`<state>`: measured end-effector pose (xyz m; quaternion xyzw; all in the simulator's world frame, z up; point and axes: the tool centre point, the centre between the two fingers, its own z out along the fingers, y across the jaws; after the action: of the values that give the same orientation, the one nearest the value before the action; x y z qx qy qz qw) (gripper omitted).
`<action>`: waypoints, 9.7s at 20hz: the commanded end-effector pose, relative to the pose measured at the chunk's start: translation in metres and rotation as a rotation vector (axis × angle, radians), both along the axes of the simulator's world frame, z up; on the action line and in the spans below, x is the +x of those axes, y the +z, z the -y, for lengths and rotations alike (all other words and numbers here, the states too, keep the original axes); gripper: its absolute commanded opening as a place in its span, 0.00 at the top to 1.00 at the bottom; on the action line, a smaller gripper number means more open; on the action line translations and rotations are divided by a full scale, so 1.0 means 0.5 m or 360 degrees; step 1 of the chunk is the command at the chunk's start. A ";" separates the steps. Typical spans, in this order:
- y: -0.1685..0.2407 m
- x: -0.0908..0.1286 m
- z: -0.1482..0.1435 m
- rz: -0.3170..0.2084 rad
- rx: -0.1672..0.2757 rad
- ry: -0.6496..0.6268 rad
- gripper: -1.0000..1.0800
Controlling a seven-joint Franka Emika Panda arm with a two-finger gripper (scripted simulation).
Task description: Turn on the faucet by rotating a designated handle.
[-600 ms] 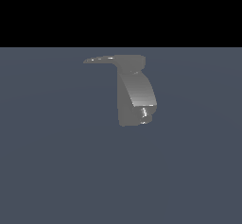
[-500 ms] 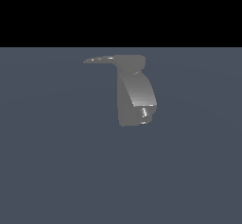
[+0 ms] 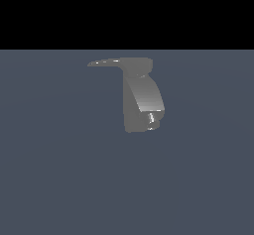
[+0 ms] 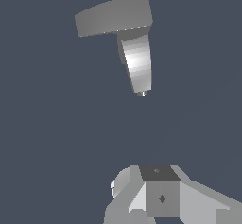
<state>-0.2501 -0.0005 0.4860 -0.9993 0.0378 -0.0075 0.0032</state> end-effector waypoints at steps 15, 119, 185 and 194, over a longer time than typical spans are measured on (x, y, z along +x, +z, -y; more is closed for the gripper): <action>-0.092 0.086 -0.114 -0.0007 0.0006 -0.0452 1.00; -0.474 0.474 -0.201 -0.0026 0.0010 -0.2392 1.00; -0.474 0.320 0.161 -0.0026 0.0010 -0.2359 1.00; -0.474 0.365 0.224 -0.0026 0.0010 -0.2372 1.00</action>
<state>-0.0731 -0.1037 0.2490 -0.7110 0.7031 0.0017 -0.0013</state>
